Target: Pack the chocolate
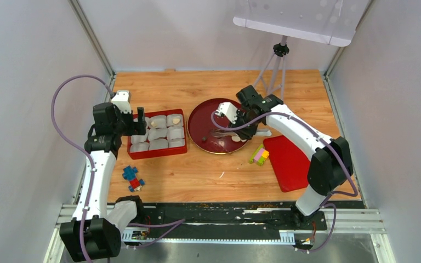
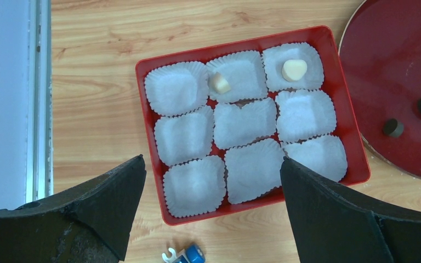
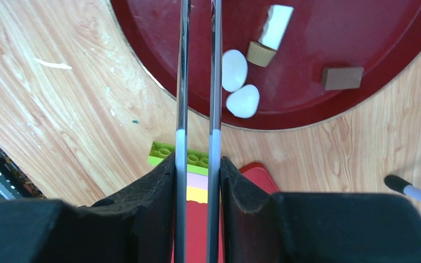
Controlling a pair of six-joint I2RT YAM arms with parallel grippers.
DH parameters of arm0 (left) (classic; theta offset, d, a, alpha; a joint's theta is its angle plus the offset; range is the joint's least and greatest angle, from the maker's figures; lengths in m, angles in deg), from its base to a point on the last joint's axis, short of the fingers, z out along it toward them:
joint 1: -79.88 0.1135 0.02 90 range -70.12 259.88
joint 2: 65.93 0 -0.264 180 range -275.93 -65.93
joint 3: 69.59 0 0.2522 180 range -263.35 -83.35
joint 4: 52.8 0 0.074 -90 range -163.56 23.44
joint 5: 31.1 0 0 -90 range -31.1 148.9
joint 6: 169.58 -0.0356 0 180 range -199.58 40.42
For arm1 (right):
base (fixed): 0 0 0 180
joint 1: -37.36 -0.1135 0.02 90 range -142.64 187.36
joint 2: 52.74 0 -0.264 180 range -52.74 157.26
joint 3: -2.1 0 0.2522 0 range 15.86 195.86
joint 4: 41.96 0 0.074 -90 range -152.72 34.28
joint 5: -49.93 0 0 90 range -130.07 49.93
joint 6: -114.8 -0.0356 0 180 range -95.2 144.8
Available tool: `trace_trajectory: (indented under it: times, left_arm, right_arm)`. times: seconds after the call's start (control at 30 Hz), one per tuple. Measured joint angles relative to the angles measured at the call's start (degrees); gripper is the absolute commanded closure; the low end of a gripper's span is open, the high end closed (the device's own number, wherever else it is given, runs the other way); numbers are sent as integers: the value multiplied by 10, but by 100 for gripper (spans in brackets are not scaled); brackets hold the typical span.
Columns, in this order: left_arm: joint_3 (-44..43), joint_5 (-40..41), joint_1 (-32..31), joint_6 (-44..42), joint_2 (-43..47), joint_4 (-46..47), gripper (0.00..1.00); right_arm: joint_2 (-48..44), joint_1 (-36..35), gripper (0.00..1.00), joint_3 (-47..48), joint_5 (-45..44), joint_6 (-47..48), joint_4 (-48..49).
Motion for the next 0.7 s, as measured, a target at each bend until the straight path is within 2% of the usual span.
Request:
trace_trajectory:
  times: [0.23,0.7]
  left_arm:
    - [0,-3,0,1,0,1,0]
    - [9,-2,0,3,0,2,0]
  right_arm:
    - [0,18,63,0,-7,0,0]
    - [40,21,62,3,-8,-9,2]
